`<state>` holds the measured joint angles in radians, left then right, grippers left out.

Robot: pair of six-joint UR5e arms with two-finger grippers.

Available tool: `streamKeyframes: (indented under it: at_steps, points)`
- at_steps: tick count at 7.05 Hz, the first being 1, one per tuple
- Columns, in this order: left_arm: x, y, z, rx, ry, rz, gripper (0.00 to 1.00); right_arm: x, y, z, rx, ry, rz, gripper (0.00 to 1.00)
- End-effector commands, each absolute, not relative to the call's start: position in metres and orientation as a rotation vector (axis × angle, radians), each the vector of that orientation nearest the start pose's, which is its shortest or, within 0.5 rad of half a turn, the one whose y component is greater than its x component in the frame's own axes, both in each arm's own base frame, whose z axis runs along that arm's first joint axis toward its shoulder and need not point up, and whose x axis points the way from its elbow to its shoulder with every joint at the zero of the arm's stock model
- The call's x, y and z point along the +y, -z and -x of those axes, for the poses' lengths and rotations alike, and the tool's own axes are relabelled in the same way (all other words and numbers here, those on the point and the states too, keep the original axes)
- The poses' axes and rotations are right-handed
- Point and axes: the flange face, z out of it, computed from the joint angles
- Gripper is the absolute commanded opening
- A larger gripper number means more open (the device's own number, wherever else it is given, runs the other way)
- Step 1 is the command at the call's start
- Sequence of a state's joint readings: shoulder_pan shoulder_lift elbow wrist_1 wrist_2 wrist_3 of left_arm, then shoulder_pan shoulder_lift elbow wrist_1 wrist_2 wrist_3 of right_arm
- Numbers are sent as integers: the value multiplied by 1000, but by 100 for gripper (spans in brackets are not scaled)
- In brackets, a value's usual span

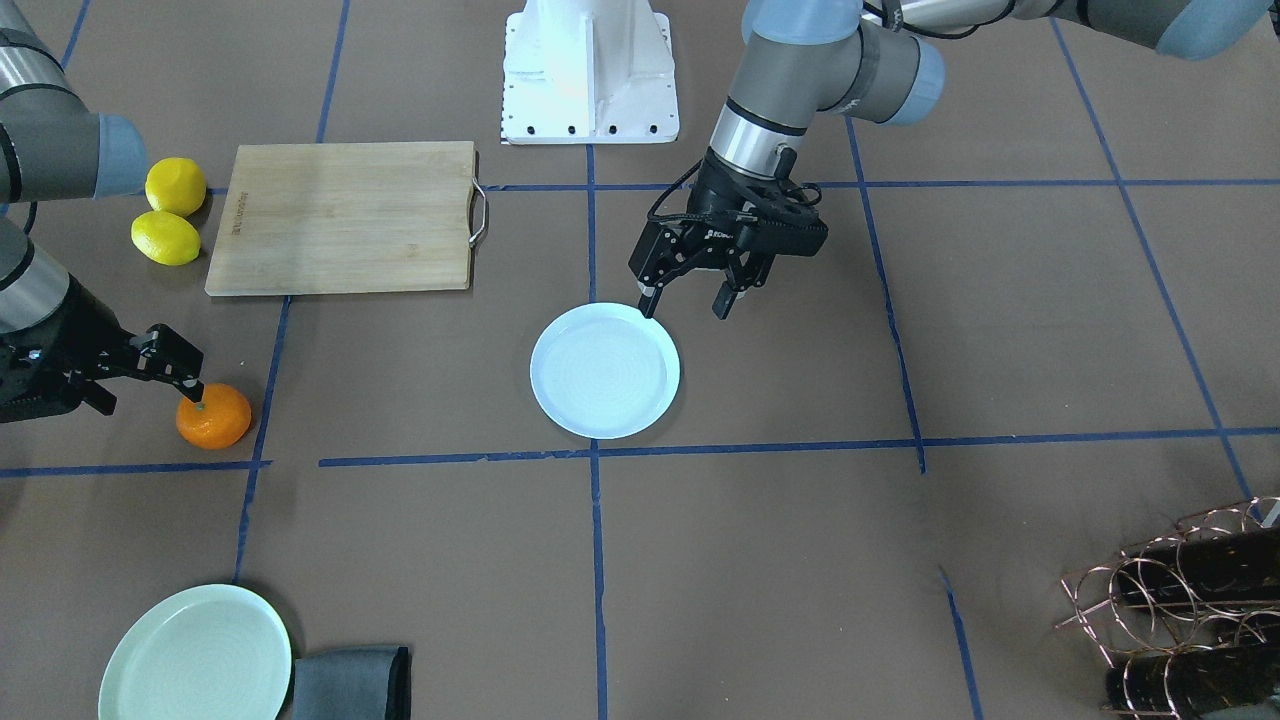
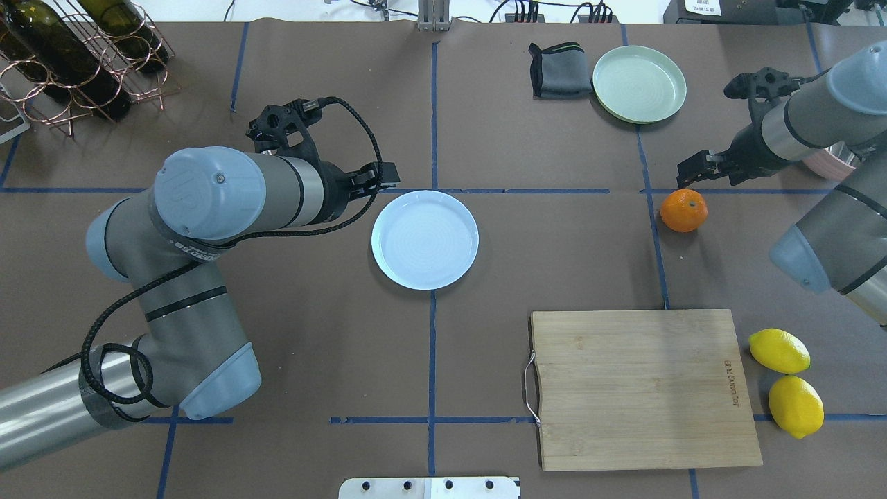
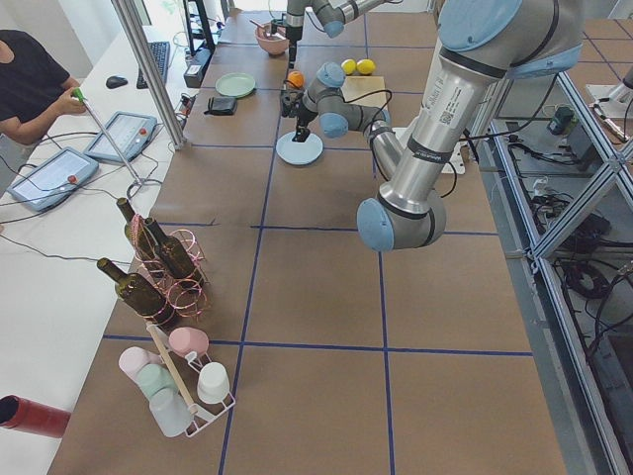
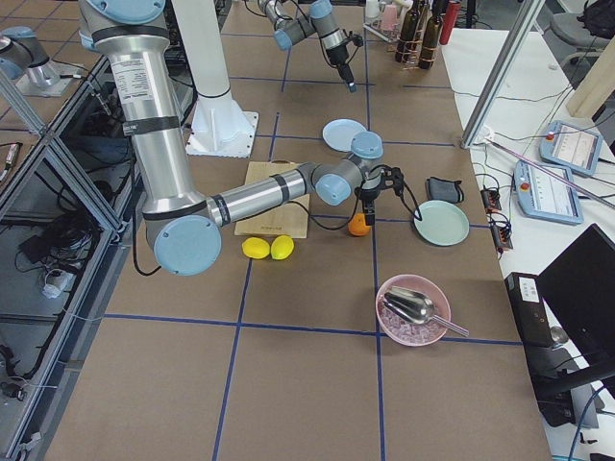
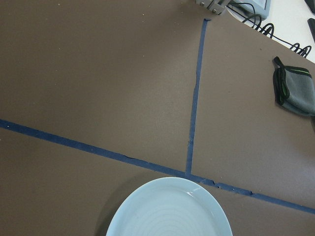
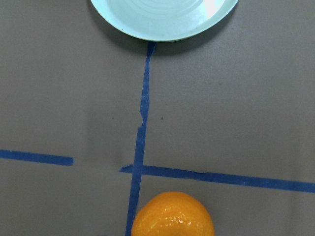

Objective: Pick orange to plate
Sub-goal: 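Release the plate and lift the left gripper while the right gripper reaches the orange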

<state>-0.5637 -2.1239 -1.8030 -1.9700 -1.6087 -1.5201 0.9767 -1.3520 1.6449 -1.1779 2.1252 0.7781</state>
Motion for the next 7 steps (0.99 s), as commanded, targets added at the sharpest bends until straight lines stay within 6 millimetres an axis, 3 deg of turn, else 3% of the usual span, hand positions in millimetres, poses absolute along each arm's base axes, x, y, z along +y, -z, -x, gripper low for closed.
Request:
streamKeyframes:
  at_steps: [1,7]
  points:
    - [-449,-192,-460,1148,432,-335,100,-537,-474,287,-804,29,-178,100]
    - [-451,-195,-459,1142,436,-336,100,-532,-493,307,-764,44,-161,100]
